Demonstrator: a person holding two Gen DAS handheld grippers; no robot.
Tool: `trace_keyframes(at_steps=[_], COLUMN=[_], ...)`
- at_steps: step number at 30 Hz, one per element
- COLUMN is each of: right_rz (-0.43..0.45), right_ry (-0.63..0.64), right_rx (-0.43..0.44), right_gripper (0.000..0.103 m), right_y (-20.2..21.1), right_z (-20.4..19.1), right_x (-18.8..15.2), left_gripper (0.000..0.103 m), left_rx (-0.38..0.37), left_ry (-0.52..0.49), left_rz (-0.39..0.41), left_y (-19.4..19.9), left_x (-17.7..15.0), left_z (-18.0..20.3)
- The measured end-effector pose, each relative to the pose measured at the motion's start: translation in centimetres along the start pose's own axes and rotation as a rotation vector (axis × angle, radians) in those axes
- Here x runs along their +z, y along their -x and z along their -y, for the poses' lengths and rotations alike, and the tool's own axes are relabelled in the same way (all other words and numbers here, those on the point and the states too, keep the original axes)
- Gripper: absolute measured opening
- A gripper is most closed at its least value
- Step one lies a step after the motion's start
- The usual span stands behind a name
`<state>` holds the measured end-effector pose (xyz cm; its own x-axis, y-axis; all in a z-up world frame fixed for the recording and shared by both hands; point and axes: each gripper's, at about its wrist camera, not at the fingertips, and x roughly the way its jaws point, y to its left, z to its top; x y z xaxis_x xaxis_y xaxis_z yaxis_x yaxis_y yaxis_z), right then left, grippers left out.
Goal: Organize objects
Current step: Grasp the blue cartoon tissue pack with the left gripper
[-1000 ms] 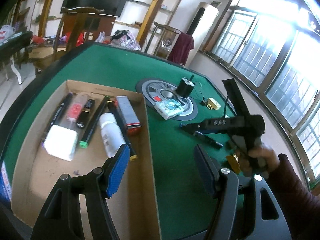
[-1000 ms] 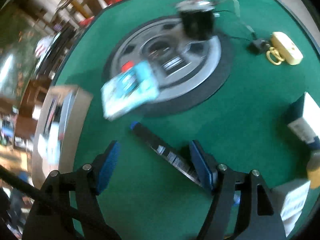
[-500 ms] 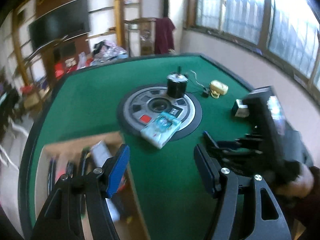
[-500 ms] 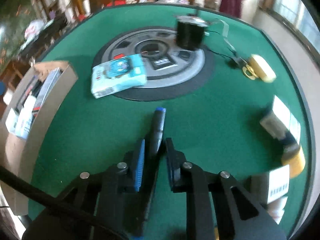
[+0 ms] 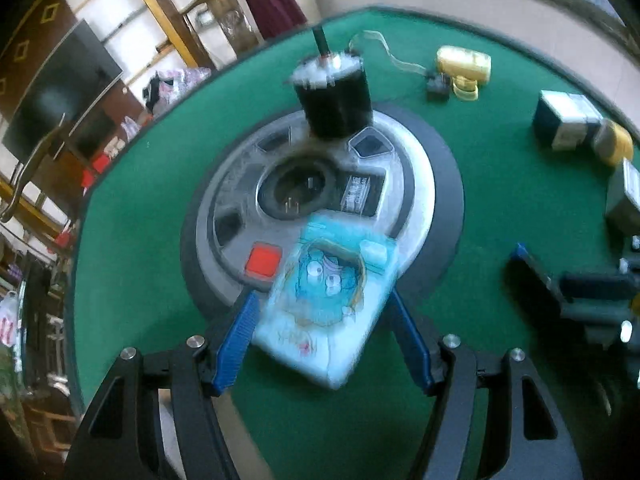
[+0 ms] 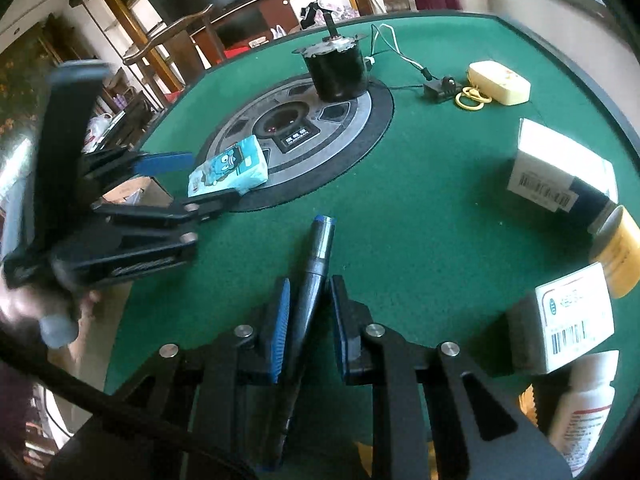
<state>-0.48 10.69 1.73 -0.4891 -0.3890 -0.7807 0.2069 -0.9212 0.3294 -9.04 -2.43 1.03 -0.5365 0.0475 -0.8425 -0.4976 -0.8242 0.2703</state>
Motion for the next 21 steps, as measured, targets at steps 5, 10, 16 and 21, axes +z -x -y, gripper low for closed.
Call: trace_keyframes(at_steps=[5,10,16,21], right_rz=[0.005,0.01,0.018,0.012], right_ry=[0.005,0.059,0.22,0.256], right_rx=[0.036,0.048,-0.078,-0.159], right_gripper=[0.034,0.053,0.063,0.06], right_y=[-0.3,-0.4,-1.2,-1.6], right_z=[-0.2,-1.0,-3.8,-4.6], right_x=[0.0,-0.2,-1.2,-1.7], left_gripper=[0.052,0.018,0.009,0.009], left_rx=[-0.017,-0.052,-0.109,-0.122], left_ry=[0.01,0.039,0.158,0.275], left_rz=[-0.009,-0.008,0.063,0.152], left_y=[0.3,2.0,6.0,10.4], left_x=[0.2,-0.7,-3.0,-6.5], left_z=[0.0,0.7,-0.3,-2.5])
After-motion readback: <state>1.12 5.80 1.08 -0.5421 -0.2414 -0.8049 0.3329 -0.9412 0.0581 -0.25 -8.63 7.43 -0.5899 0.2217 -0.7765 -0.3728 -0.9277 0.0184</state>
